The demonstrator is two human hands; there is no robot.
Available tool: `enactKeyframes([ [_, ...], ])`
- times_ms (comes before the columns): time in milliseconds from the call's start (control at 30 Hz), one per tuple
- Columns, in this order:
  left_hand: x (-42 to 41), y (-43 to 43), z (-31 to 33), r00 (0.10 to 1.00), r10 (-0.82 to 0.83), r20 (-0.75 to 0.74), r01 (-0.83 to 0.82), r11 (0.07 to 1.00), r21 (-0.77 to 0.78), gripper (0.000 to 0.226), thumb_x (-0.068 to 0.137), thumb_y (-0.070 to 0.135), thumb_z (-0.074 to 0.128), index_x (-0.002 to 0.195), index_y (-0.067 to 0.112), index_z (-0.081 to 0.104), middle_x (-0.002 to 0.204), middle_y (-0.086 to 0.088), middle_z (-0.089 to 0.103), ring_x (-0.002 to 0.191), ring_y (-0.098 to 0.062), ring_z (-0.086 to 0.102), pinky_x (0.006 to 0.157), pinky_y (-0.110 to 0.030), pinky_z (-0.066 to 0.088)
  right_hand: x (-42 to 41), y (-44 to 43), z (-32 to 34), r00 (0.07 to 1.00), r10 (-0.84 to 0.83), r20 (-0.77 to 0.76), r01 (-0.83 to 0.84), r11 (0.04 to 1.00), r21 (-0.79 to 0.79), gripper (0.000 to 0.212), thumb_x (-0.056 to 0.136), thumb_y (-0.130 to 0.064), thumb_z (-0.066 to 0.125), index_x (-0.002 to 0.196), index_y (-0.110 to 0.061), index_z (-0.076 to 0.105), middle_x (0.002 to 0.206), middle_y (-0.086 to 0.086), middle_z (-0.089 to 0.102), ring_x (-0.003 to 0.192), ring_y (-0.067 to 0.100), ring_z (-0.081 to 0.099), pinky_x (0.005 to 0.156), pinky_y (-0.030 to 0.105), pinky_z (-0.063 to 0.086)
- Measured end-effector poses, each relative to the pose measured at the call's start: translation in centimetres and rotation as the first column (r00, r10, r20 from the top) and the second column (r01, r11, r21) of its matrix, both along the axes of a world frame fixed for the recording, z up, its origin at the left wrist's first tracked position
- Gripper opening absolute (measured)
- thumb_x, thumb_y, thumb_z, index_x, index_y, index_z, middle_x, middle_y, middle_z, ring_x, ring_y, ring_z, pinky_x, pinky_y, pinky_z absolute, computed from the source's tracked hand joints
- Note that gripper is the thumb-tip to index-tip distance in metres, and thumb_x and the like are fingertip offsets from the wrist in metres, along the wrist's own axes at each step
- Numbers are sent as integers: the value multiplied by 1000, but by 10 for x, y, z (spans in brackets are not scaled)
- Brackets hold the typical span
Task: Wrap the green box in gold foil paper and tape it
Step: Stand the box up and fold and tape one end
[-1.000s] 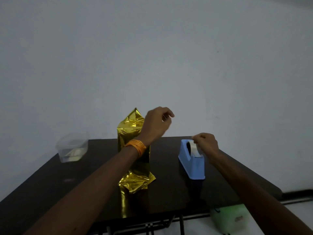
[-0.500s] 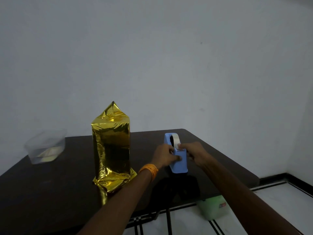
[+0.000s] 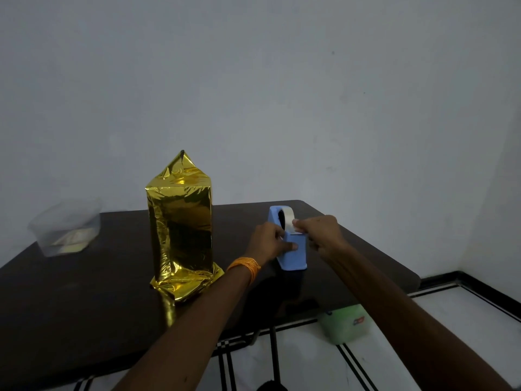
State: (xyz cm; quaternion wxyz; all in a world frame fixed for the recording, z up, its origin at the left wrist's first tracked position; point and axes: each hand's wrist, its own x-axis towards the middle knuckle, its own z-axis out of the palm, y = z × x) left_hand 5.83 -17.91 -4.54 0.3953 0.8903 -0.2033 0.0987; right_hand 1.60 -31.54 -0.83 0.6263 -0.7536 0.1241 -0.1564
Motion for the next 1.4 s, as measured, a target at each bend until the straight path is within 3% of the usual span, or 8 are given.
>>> enactKeyframes([
  [200,-4,-3,-1,999,28,25,-28,1000,8,33,73,35,84,64,14,61,70,-6,63,61,-14,54,54,-27,42,-9,-5,-34,998,-26,-55,26,1000,10,24,84,-17,77,70,-4,64,69,11,60,47,10,46,35,16,33],
  [333,-3,-3,-2,999,33,22,-34,999,21,40,72,38,84,82,2,72,84,-13,71,75,-24,65,69,-39,53,-16,-2,-39,999,-35,25,39,981,-190,25,87,-18,74,79,5,70,72,7,68,62,9,62,42,11,39],
  [533,-5,6,-1,1000,-25,0,25,986,165,43,79,5,76,121,6,64,108,-11,69,102,-25,65,87,-32,51,-21,-14,-35,1000,-20,20,28,873,-487,43,83,-17,76,47,-15,51,45,-2,46,41,8,40,50,23,40],
  [700,-21,17,21,1000,10,-20,-13,987,-160,29,93,3,51,116,2,68,100,-13,71,88,-22,68,76,-29,57,-33,-10,-20,974,94,205,-12,929,-369,27,91,-21,66,67,-13,74,72,6,73,67,16,64,68,29,49],
  [833,-42,34,65,988,-102,-118,41,900,-434,26,98,18,54,91,0,71,85,-16,71,78,-29,70,68,-31,59,-42,14,12,929,208,308,-125,955,-269,26,95,-11,54,84,-5,77,78,5,74,67,-3,62,63,11,45],
  [1067,-59,88,105,975,-9,223,66,966,-248,16,78,24,81,81,8,77,67,-4,72,64,-19,72,62,-31,61,-39,63,43,882,312,352,-296,950,-98,39,103,-27,45,87,-9,76,81,5,76,75,7,67,78,30,48],
  [1300,-79,133,123,763,134,632,-168,986,-6,7,83,26,74,82,20,78,75,8,73,69,-3,65,68,-26,55,-24,99,73,810,561,171,-584,796,156,54,100,-52,40,105,-9,73,101,9,76,86,18,62,77,32,45],
  [1400,-88,154,138,732,199,651,-182,979,-94,7,83,28,74,83,21,77,78,10,73,71,-2,66,70,-24,56,-12,116,82,821,548,160,-568,810,143,48,99,-54,45,123,-15,59,113,12,71,100,23,66,83,36,50],
])
